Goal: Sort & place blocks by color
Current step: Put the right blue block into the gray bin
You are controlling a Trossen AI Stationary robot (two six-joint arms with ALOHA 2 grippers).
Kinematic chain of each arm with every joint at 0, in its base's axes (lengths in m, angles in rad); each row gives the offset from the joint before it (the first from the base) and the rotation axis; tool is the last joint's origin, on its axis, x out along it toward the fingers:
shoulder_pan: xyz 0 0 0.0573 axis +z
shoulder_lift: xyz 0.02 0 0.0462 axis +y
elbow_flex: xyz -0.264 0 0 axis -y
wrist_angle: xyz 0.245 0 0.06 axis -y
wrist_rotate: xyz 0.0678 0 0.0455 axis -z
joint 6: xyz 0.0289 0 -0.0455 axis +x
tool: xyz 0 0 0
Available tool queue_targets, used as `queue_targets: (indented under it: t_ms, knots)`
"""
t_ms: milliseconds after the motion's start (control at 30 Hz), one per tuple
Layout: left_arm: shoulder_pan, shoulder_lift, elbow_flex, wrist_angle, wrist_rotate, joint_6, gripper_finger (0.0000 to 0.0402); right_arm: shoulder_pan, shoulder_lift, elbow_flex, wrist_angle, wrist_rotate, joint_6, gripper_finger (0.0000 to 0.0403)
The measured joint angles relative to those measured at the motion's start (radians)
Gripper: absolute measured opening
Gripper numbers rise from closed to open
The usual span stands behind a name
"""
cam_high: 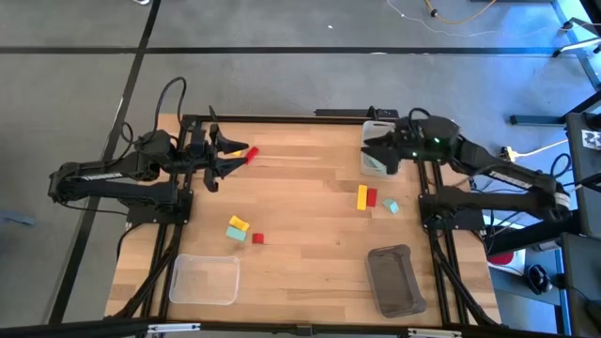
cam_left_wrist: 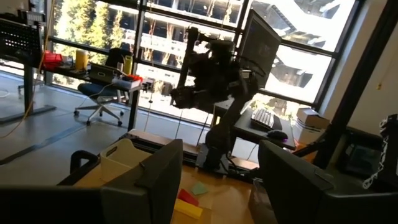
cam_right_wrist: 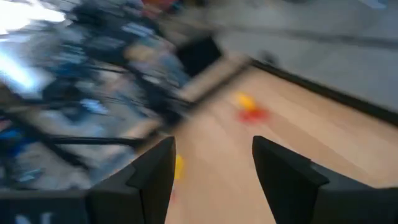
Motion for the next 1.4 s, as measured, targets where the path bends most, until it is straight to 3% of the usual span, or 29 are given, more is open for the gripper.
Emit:
queue_targets:
  t_ms: [133, 267, 933, 1100, 1233, 1400]
  knots:
    - [0.000, 0.000, 0.000, 0.000, -0.015, 0.000, 0.0202, 0.118, 0.000, 0.000, 0.165, 0.004, -0.086, 0.0214]
    - [0.000, 0.000, 0.000, 0.000, -0.024, 0.000, 0.0202, 0.169, 0.000, 0.000, 0.210, 0.090, -0.142, 0.0214]
    - [0.000, 0.000, 0.000, 0.000, -0.025, 0.001, 0.0202, 0.174, 0.000, 0.000, 0.215, 0.125, -0.147, 0.0214]
    - [0.000, 0.000, 0.000, 0.000, -0.025, 0.000, 0.0202, 0.174, 0.009, 0.001, 0.208, 0.124, 0.044, 0.0214]
    - [0.000, 0.000, 0.000, 0.000, -0.025, 0.000, 0.0202, 0.174, 0.022, 0.002, 0.032, 0.055, 0.199, 0.0214]
    - [0.000, 0.000, 0.000, 0.000, -0.025, 0.001, 0.0202, 0.193, 0.057, 0.002, -0.420, -0.056, 0.384, 0.0214]
